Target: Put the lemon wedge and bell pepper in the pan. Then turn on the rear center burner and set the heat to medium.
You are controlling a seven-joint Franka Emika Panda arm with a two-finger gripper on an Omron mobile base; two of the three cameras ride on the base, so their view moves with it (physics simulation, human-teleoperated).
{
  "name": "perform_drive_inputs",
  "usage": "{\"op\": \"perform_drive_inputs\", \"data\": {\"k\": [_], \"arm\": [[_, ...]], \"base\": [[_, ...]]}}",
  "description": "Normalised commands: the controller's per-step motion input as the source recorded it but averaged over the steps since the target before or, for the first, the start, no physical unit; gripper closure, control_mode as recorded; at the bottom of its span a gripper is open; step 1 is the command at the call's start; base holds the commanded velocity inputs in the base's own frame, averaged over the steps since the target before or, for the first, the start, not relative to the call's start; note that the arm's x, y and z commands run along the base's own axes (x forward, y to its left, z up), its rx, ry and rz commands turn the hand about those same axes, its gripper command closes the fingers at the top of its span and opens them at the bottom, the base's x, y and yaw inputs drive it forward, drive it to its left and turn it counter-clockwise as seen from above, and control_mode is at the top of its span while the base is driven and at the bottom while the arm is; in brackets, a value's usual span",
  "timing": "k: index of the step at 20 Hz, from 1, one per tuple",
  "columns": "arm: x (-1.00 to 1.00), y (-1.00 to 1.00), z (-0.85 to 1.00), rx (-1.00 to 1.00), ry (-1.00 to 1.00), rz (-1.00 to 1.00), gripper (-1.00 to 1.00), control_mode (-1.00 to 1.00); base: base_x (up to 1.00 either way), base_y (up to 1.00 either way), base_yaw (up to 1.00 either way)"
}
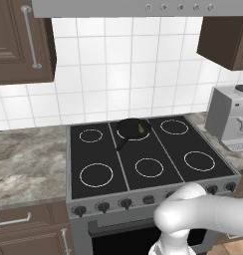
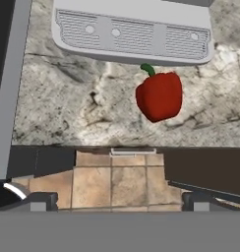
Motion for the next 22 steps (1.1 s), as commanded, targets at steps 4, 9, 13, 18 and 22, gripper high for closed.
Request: {"op": "perform_drive_inputs", "data": {"k": [4, 9, 13, 18, 22], "arm": [[0.21, 0.00, -0.09, 0.00, 0.10, 0.00, -1.00, -1.00], [0.15, -0.12, -0.13, 0.00, 0.05, 0.01, -1.00, -1.00], [0.13, -0.17, -0.16, 0.00, 0.03, 0.02, -1.00, -1.00], [0.14, -0.12, -0.10, 0.00, 0.01, 0.01, -1.00, -1.00], [0.13, -0.08, -0.09, 0.00, 0.01, 0.01, -1.00, -1.00]], "base": [[0.00, 0.00, 0.00], [0.00, 0.00, 0.00], [0.00, 0.00, 0.00], [0.00, 0.00, 0.00], [0.00, 0.00, 0.00]]}}
